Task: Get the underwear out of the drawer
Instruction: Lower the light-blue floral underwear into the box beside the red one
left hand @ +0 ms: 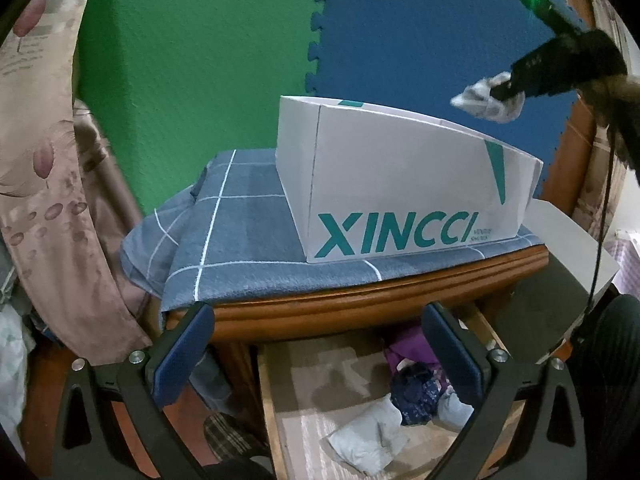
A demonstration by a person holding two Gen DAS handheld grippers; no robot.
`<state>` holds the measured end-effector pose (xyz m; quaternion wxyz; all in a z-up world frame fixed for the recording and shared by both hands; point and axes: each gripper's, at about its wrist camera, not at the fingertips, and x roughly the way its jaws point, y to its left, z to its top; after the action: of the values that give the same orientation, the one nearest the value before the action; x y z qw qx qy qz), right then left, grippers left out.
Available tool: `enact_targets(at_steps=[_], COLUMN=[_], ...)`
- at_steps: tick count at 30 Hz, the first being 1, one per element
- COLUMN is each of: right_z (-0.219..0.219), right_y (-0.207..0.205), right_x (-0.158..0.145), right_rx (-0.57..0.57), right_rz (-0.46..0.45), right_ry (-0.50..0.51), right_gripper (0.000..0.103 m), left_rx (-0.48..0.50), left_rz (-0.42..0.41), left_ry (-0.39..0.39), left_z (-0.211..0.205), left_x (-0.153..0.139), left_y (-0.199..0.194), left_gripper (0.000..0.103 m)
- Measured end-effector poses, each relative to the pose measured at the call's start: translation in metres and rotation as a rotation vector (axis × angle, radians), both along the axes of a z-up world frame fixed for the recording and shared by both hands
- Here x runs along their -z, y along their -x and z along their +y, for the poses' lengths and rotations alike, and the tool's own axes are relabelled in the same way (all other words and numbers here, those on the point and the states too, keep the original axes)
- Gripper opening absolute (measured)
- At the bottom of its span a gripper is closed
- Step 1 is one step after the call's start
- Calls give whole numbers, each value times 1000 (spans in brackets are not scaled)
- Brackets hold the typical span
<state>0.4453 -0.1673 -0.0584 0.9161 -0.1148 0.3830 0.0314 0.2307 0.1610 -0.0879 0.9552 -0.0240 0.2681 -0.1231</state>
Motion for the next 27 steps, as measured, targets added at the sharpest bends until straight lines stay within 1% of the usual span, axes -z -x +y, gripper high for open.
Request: enact_targets(at_steps=[5, 11, 19, 27], right_z=[2, 0, -4, -7], right_y=[-9, -14, -19, -23], right_x=[27, 48, 63, 67], right_rx=[-3, -8, -13, -10], right_rz=[48, 87, 122, 131], right_ry=[-4, -14, -30, -33], right_gripper=[22, 22, 22, 22], left_rx=[5, 9, 18, 18], left_rz=[10, 23, 32, 36], left_ry=[-5, -9, -19, -25], left_z=[-1, -2, -6, -8], left_x=[2, 5, 8, 9], left_y=[-2, -3, -4, -4], left_gripper=[102, 102, 102, 102])
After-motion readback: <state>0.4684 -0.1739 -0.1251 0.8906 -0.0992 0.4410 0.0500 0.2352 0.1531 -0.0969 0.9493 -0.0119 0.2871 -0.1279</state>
